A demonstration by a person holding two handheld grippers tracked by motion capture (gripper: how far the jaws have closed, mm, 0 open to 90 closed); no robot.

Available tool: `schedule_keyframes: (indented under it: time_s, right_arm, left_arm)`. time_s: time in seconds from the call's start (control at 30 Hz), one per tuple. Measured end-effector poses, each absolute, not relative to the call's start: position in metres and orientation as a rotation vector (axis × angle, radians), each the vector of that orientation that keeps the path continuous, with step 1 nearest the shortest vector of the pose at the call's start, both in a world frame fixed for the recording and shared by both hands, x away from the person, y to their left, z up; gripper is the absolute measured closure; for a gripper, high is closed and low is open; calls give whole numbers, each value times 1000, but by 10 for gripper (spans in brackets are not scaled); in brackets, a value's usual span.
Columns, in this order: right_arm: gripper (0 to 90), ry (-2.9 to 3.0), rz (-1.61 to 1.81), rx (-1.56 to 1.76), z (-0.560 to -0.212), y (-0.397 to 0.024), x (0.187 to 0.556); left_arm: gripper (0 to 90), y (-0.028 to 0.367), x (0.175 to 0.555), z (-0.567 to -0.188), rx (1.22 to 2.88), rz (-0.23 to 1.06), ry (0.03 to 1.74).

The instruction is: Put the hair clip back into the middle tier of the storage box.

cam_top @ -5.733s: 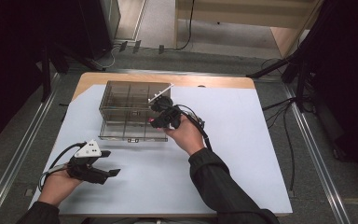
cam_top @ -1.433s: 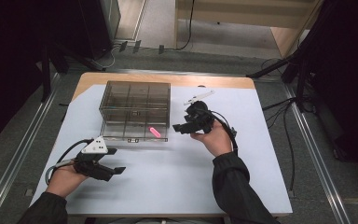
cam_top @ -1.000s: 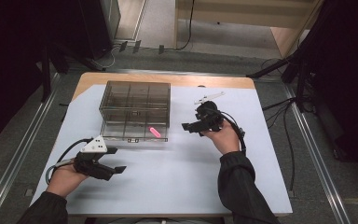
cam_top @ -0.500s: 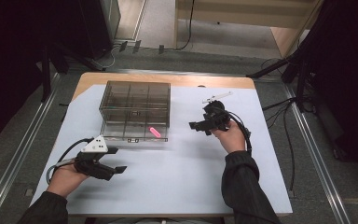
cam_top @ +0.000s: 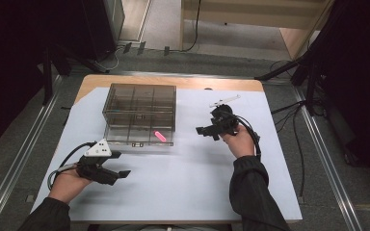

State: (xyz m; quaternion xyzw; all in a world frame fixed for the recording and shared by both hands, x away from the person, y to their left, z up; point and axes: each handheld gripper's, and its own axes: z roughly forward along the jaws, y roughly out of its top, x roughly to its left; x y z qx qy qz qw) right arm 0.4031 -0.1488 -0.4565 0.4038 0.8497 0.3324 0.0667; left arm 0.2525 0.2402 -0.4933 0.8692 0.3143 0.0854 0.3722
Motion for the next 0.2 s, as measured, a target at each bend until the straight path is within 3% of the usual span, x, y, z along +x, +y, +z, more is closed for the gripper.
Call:
schedule_keyframes:
  time_s: [0.2]
  right_arm:
    - [216,2571,969,1217,-463,-150,405]
  left_arm:
    - [237,241,252,-492,2209,216,802]
